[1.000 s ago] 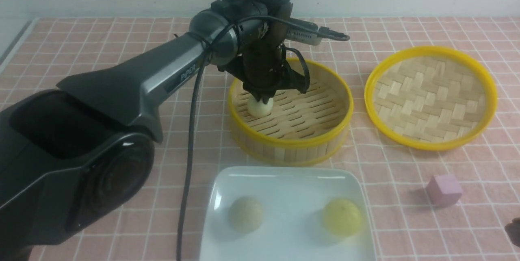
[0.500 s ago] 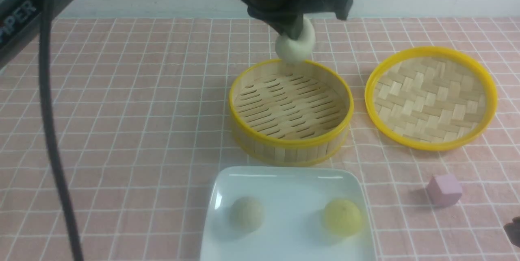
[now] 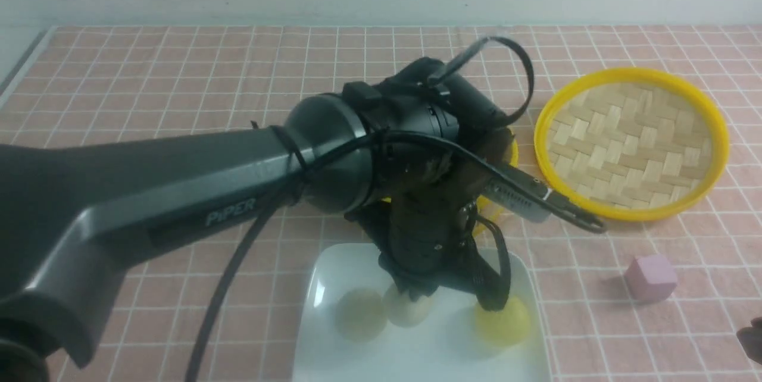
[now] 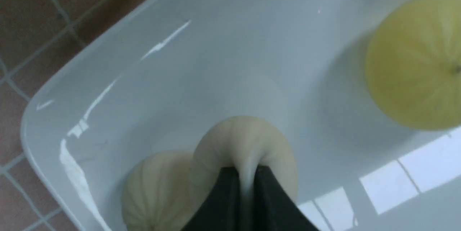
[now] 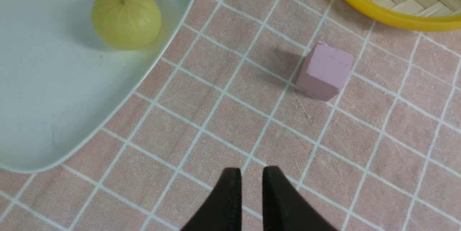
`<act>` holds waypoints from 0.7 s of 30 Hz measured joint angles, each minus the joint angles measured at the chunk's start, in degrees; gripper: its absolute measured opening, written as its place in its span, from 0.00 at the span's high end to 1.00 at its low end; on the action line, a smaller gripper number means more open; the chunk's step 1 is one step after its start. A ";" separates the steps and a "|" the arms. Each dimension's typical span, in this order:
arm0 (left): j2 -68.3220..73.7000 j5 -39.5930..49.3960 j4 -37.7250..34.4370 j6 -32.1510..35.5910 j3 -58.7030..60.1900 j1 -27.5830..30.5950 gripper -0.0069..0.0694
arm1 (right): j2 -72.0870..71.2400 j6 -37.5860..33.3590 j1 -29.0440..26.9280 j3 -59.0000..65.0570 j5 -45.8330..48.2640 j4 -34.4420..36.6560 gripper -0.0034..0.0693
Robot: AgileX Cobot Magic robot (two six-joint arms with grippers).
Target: Put the steamed buns into the plate on the pink tablecloth.
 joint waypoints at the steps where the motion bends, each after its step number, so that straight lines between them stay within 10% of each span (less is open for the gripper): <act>1: 0.14 -0.56 0.01 -0.56 0.00 0.00 0.85 | 0.00 0.00 0.00 0.00 0.00 0.06 0.84; 21: -0.10 -4.29 -5.91 -2.89 0.00 0.00 0.27 | -6.14 0.08 0.00 -8.42 22.83 5.29 0.82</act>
